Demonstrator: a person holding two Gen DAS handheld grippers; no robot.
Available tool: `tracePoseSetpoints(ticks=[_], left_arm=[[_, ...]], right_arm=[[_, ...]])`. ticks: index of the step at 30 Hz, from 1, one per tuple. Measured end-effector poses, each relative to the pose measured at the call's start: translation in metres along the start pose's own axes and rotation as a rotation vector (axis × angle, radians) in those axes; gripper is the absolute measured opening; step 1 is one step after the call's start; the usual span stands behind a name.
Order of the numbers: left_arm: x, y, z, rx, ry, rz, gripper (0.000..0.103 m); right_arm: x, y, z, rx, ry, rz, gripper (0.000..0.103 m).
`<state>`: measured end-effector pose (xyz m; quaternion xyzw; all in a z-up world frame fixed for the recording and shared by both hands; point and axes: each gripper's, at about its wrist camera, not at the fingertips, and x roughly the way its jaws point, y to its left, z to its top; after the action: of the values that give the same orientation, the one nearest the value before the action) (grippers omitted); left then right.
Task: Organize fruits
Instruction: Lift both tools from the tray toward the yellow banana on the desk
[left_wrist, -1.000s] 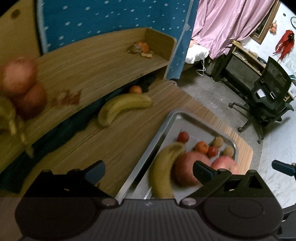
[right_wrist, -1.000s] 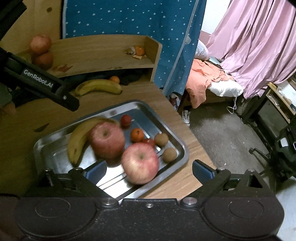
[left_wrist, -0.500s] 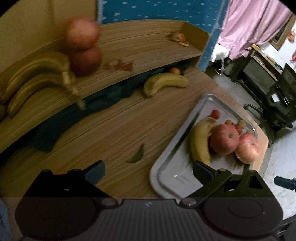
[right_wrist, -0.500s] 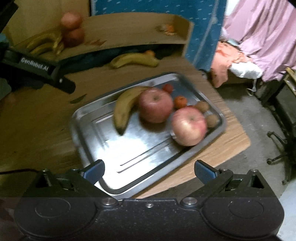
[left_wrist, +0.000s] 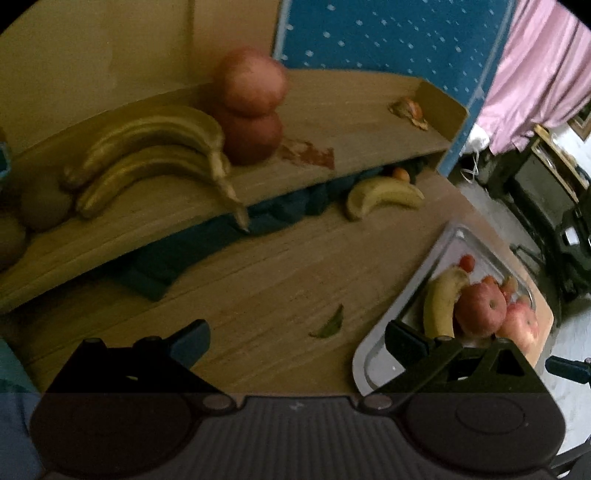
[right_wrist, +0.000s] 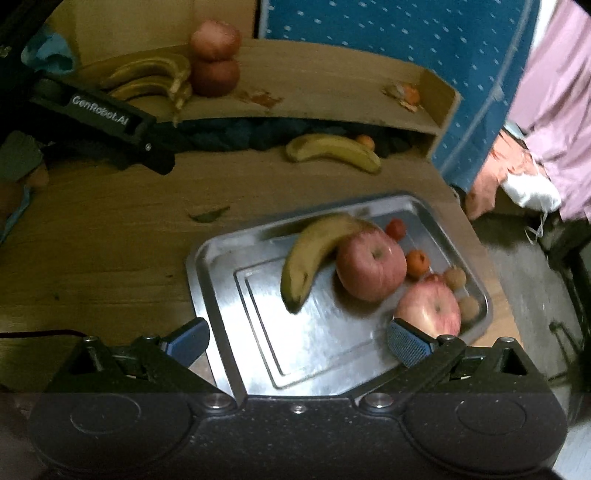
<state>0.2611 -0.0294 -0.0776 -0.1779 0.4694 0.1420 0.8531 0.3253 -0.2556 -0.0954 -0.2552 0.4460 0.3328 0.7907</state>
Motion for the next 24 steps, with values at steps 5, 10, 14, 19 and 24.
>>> tracePoseSetpoints(ticks=[5, 10, 14, 19, 24], left_arm=[[0.000, 0.007, 0.001, -0.035, -0.010, 0.018, 0.103], [0.005, 0.005, 0.004, -0.042, 0.000, 0.035, 0.103], [0.011, -0.002, 0.009, -0.026, 0.012, 0.043, 0.103], [0.024, -0.015, 0.020, -0.007, 0.026, 0.043, 0.103], [0.040, -0.033, 0.033, 0.022, 0.040, 0.041, 0.103]], right_arm=[[0.004, -0.001, 0.008, -0.044, -0.017, 0.010, 0.102], [0.009, -0.006, 0.017, -0.058, -0.048, 0.013, 0.102], [0.016, -0.014, 0.022, -0.048, -0.058, 0.022, 0.102], [0.028, -0.027, 0.027, -0.033, -0.058, 0.026, 0.102], [0.040, -0.046, 0.032, -0.012, -0.059, 0.019, 0.102]])
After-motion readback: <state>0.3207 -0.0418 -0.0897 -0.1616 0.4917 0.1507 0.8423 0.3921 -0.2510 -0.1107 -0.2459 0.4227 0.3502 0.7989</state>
